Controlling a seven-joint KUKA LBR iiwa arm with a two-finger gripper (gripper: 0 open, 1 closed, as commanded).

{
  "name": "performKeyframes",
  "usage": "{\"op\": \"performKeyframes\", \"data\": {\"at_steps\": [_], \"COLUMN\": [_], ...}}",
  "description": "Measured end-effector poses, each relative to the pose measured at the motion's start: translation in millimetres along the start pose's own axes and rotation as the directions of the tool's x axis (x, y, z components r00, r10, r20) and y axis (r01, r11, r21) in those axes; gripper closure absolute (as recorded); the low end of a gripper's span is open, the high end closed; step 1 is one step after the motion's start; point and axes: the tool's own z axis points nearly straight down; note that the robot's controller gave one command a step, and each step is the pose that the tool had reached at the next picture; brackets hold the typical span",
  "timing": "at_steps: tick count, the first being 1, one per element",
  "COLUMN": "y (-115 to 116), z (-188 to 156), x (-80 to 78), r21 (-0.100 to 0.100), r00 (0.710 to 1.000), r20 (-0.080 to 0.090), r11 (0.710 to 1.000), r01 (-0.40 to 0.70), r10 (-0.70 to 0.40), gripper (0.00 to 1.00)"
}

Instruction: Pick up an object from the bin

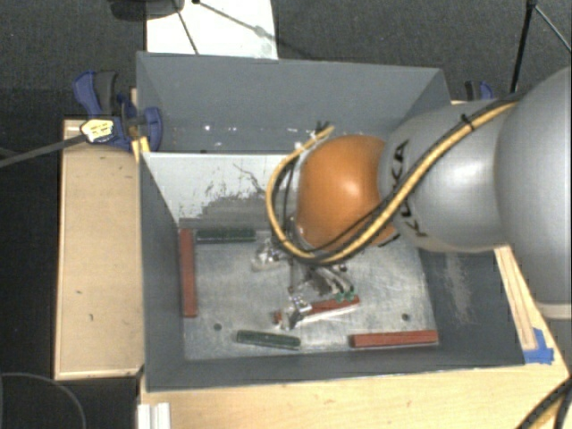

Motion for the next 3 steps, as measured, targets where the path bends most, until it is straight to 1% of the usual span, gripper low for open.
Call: {"op": "performKeyframes", "data": {"at_steps": [1,2,3], "y": [-42.7,-42.7,-39.2], "z": [47.3,47.3,-110.1], "x": [33.0,33.0,12.0], "r21": [0.006,0.006,0.005], "r00": [0.986,0.986,0.986], "r20": [0.011,0.011,0.005], "r11": [0.986,0.986,0.986], "r01": [-0.166,-0.167,-0.165], "r10": [0.166,0.167,0.165], "gripper": [1.00,1.00,1.00]}}
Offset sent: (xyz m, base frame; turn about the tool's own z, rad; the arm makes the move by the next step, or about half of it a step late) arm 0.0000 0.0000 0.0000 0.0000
